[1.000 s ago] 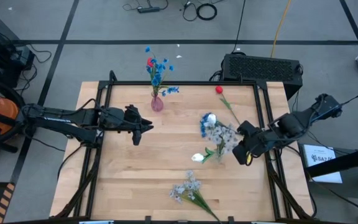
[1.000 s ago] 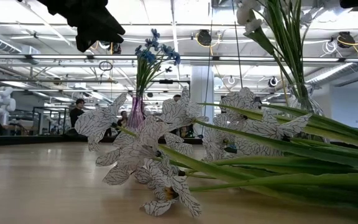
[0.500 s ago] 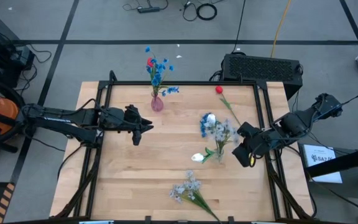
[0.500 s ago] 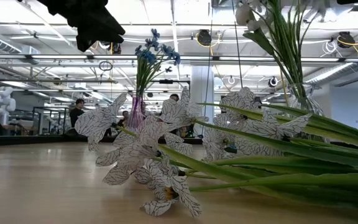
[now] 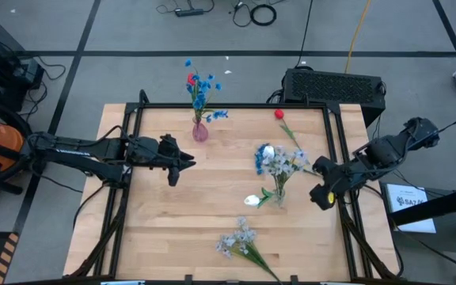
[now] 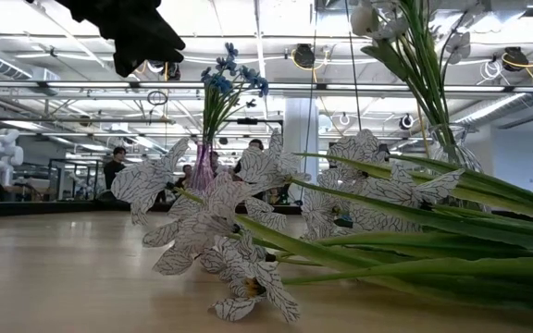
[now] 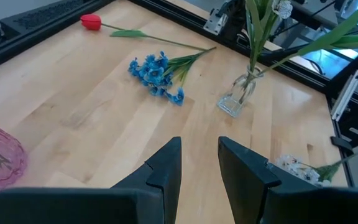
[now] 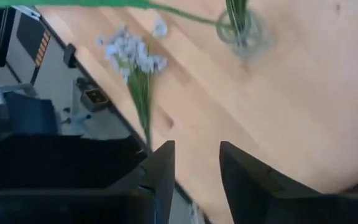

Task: Sort flowers into vase by color
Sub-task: Put the red flower into the pink vase

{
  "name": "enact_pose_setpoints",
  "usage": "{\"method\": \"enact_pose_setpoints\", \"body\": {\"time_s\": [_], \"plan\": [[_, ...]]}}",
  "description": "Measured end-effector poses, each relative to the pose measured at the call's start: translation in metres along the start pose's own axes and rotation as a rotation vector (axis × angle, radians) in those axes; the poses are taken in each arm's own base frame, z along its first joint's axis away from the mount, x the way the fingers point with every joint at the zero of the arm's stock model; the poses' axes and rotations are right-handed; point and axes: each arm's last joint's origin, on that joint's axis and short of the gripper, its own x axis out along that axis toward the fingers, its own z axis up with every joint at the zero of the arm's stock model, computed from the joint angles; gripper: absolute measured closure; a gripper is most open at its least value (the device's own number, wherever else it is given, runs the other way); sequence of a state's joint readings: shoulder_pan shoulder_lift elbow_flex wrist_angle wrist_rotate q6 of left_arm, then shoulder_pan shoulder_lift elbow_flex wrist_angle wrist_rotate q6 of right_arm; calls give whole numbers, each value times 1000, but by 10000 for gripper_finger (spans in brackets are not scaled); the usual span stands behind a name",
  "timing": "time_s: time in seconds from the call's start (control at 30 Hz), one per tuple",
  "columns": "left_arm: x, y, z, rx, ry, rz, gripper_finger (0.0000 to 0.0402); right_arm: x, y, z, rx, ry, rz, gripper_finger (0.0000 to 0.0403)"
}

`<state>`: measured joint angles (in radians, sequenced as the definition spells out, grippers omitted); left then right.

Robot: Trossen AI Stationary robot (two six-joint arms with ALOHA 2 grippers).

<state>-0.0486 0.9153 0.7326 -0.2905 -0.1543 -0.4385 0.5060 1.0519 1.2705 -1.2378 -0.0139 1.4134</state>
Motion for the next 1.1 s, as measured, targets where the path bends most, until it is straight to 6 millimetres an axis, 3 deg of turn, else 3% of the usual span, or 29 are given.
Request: {"method": "enact_pose_setpoints", "body": {"time_s": [0.2, 0.43, 0.73, 1.1], "plan": [[0, 0, -1, 0, 11, -12, 291, -12, -17, -3, 44, 7, -58, 307], [0, -1, -1, -26, 30, -45, 291, -16, -30, 5, 74, -186, -192, 340], [-1, -5, -3, -18, 37, -61, 291, -19, -40, 29, 130, -328, -278, 398], [-1, -7, -4, -12, 41, -71, 291, -19, -49, 82, 102, -434, -333, 402]]}}
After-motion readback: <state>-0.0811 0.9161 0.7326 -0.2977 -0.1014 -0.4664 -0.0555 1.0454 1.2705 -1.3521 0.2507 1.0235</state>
